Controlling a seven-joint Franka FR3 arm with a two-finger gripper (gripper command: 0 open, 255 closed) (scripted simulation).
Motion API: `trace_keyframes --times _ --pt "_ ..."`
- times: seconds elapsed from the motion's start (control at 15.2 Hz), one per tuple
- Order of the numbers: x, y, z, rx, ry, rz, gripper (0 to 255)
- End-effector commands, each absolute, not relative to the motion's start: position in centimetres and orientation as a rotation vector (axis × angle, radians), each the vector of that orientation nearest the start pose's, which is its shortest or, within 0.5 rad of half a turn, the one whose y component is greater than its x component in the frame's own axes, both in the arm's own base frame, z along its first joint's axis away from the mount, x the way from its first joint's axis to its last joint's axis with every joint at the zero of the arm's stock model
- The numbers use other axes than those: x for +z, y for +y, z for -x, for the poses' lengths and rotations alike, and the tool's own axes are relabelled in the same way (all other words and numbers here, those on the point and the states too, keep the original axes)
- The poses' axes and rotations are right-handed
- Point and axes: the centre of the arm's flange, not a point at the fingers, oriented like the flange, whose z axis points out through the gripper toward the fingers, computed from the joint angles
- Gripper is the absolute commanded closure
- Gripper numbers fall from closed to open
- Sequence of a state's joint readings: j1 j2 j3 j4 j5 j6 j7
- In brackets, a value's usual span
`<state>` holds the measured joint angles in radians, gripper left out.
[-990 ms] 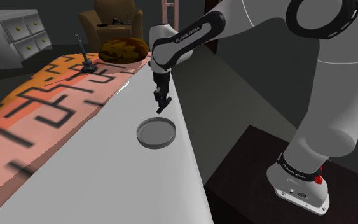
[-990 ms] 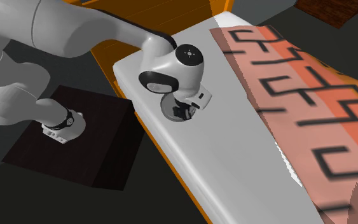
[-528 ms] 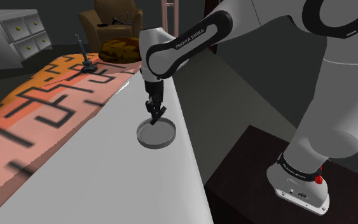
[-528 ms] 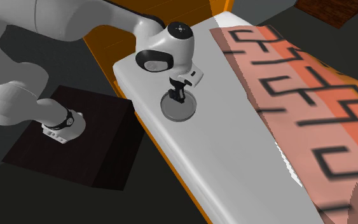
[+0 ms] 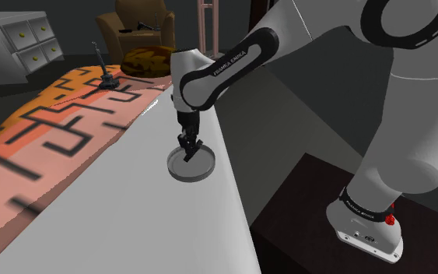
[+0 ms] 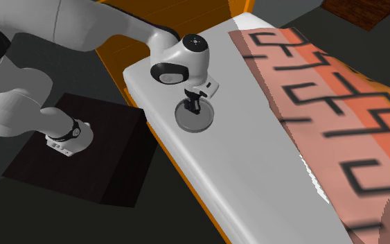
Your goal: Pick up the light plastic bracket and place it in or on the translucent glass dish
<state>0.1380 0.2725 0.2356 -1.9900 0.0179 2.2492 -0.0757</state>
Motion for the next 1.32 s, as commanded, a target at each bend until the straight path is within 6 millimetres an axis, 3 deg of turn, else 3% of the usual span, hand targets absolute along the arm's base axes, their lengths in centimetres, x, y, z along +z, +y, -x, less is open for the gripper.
trace_keyframes --times 0.0,0.4,0.92,0.99,1.25 --pt "32.0 21.4 -56.0 0.026 -0.654 2.996 255" --pt "28.7 21.4 -56.0 0.026 -0.654 2.996 255" --pt "28.7 21.4 -56.0 0.026 -0.654 2.996 255" --pt "28.7 21.4 -56.0 0.026 -0.654 2.996 0" --pt "28.7 21.4 -56.0 0.026 -0.654 2.996 0"
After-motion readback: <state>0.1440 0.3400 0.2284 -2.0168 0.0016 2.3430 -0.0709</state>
